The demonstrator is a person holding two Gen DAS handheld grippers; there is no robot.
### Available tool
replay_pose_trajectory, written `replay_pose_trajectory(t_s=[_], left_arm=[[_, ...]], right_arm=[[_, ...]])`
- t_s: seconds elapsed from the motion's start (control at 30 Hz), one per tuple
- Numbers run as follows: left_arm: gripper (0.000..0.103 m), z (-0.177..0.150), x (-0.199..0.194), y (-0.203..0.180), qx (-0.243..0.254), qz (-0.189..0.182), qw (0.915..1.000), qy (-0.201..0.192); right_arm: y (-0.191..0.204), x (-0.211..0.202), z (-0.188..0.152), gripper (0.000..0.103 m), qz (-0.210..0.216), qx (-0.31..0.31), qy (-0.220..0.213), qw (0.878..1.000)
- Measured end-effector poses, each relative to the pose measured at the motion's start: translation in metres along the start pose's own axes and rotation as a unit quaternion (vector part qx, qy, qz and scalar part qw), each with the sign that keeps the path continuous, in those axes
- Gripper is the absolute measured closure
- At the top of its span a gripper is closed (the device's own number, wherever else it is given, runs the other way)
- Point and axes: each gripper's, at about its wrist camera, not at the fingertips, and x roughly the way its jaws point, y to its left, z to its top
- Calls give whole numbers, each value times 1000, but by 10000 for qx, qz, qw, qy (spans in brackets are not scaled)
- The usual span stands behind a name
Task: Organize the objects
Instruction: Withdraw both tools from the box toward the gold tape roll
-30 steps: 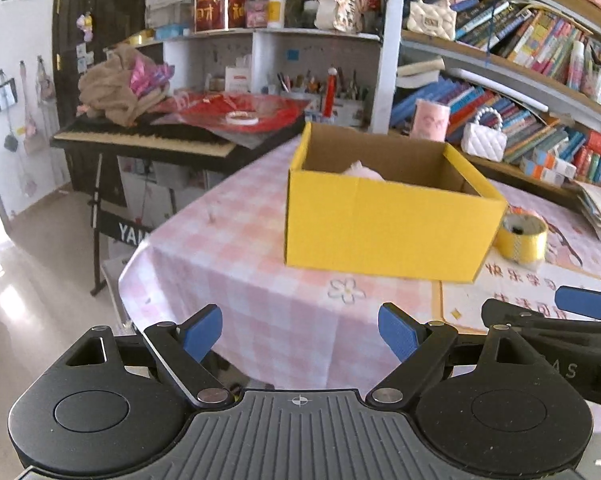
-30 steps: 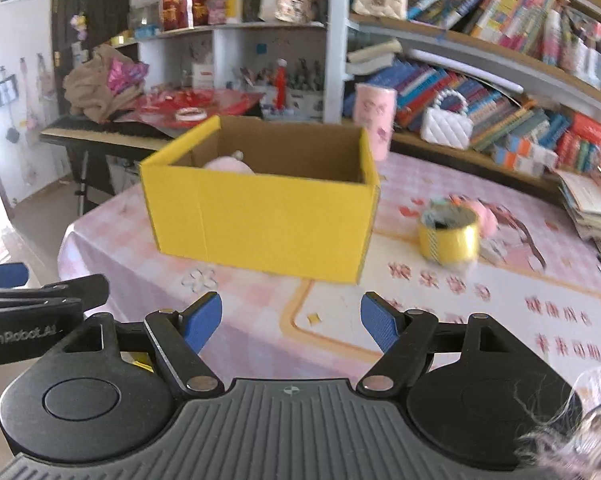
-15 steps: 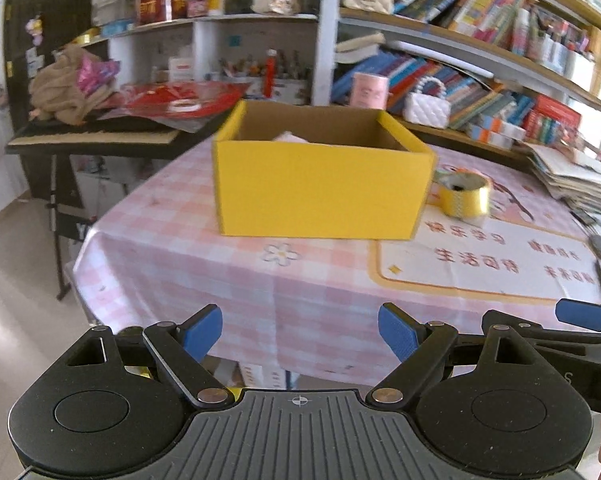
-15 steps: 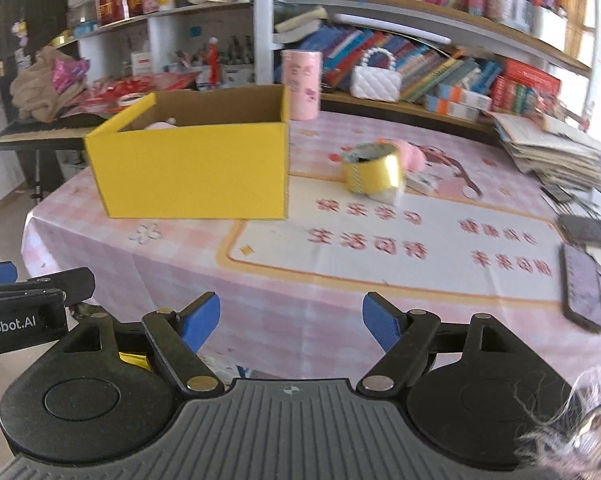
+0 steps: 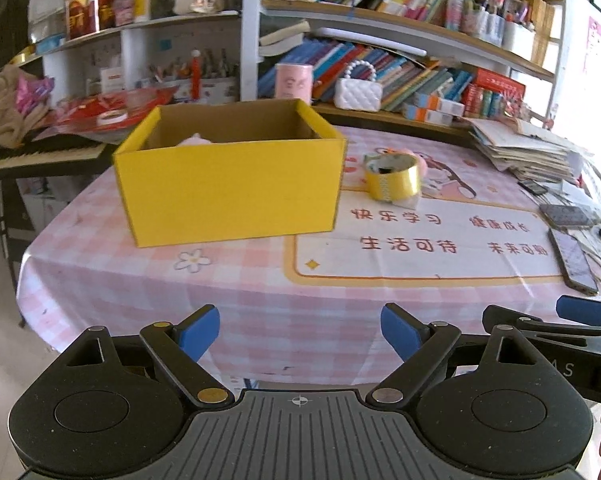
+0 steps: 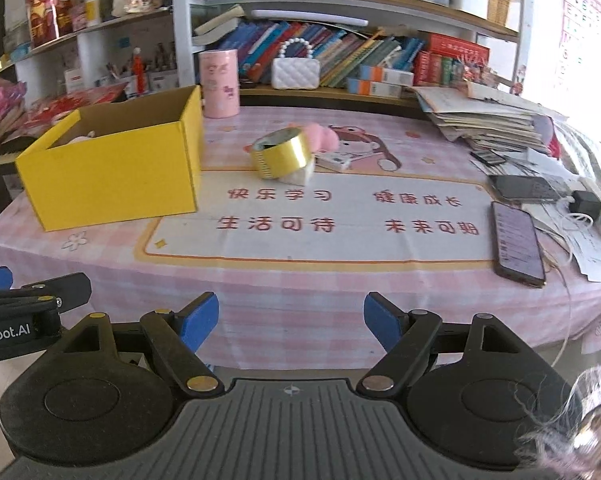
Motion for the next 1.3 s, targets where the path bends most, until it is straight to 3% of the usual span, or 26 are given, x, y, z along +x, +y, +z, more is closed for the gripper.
replay_pose_trajectory(t_s=[0.67, 1.3], left_arm=[[13, 34, 49, -47, 30, -89, 9999, 87], [12, 106, 125, -114, -312, -167, 9994, -38]], right_arm=[[-44, 51, 37, 25, 97, -26, 145, 9998], [-108, 118, 93, 28, 344, -253, 53, 9991]])
